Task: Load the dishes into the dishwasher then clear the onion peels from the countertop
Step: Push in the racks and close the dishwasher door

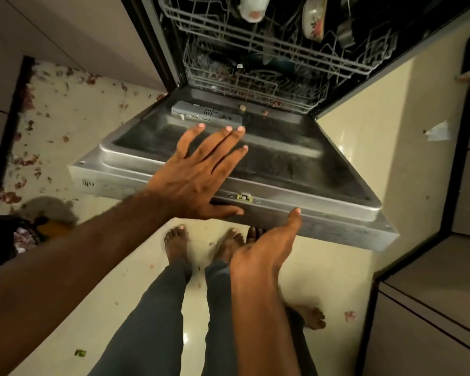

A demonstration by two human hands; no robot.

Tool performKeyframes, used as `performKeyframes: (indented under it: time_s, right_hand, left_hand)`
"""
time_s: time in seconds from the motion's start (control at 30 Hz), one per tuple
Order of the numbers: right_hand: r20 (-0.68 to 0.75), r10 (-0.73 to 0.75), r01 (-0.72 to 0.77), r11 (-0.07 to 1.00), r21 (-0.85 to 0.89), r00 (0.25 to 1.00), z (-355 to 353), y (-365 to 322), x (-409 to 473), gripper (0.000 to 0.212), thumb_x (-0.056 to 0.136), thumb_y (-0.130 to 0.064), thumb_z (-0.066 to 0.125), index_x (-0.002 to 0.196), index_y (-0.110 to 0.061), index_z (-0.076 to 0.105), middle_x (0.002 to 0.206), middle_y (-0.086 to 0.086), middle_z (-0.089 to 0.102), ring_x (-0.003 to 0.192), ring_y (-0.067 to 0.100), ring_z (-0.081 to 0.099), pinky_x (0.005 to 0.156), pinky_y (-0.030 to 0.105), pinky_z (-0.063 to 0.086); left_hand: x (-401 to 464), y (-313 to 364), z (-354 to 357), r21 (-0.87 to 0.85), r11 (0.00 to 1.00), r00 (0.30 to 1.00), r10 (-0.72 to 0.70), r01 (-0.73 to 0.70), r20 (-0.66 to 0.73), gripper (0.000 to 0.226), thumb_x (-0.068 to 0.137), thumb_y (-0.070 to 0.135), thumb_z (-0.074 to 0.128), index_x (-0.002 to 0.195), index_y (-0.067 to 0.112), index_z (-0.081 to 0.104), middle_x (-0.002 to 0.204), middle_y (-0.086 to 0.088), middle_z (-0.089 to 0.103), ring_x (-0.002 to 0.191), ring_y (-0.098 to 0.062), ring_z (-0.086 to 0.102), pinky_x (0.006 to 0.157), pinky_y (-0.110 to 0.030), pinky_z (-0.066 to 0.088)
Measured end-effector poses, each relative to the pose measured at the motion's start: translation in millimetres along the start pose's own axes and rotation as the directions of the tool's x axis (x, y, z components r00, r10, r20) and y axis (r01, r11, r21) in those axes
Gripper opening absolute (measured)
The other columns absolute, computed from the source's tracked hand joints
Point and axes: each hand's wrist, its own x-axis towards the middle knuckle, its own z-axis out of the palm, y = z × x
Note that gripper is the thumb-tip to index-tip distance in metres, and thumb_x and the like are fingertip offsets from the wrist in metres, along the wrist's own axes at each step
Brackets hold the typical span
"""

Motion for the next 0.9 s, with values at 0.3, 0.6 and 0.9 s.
performKeyframes:
  time_s: [0.3,0.6,0.9]
  right_hand:
    - [0.398,-0.361,0.478,0.842,-0.248,0.843,27.7,-46.8,-38.1,0.052,0.095,-0.044,0.069,0.141,-0.036,0.046,0.116,-0.024,0.062,0.113,0.001,0.058,0.102,0.028,0.041]
    - [0.82,-0.568,0.902,-0.39,-0.187,-0.076,95.8,-127.0,-59.9,0.04,0.103,-0.045,0.057,0.131,-0.018,0.065,0.135,0.001,0.065,0.128,0.015,0.057,0.108,0.038,0.05]
    - [0.874,-0.362,0.435,-0.878,-0.201,-0.326,204.2,-180.5,-9.6,0.089,0.101,-0.073,0.025,0.166,-0.013,0.016,0.173,0.018,0.007,0.16,0.036,0.002,0.128,0.057,-0.001]
  left_hand:
    - [80.6,-56.4,-62.7,0.014,0.991,0.944,-0.123,0.133,-0.307,0.087,0.095,0.073,0.04,0.156,0.01,0.042,0.171,-0.01,0.022,0.158,-0.029,0.018,0.122,-0.061,0.017]
    - [139.6,-96.7,-93.3,-0.004,0.93,0.848,-0.337,0.367,-0.408,0.076,0.099,0.062,0.038,0.159,0.016,0.034,0.173,-0.011,0.014,0.159,-0.031,0.013,0.123,-0.054,0.013]
    - [162.6,-113.9,-95.9,-0.09,0.92,0.809,-0.379,0.381,-0.45,0.073,0.101,0.056,0.037,0.16,0.015,0.032,0.17,-0.004,0.025,0.158,-0.021,0.018,0.124,-0.054,0.016]
